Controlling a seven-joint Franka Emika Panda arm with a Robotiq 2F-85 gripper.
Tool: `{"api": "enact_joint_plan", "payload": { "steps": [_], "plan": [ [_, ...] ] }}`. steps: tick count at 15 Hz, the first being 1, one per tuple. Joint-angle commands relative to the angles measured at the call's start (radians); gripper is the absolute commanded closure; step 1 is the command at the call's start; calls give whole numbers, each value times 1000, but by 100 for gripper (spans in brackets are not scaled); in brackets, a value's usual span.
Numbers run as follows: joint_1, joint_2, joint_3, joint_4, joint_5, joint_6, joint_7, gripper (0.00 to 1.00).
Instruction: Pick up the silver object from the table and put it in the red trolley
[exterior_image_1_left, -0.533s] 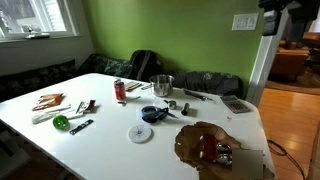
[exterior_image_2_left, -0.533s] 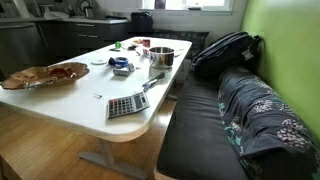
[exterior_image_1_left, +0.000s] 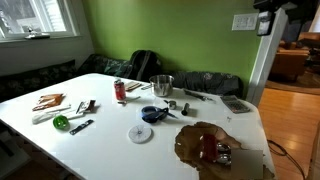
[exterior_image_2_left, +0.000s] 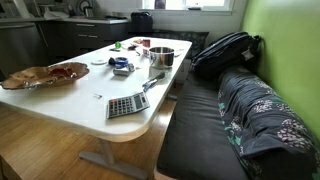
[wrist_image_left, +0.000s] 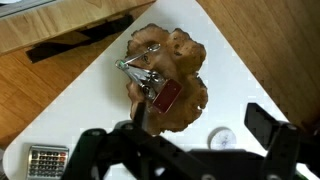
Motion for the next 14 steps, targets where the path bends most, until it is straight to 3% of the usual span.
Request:
{"api": "enact_joint_plan", "payload": {
  "steps": [1,5,8,9,12,13,14],
  "plan": [
    [-90,36,15,-70,-17,140,84,0],
    [-179,137,-6,-226,-36,457,121,0],
    [-292,271,40,-300,-49,732,162,0],
    [-297,362,18,-275,-113,815,222,0],
    [-395,530,56,-297,-299,1033,439,0],
    [-497,577,137,-297,-351,1060,509,0],
    [-549,618,164,-278,-420,1035,586,0]
  ]
}}
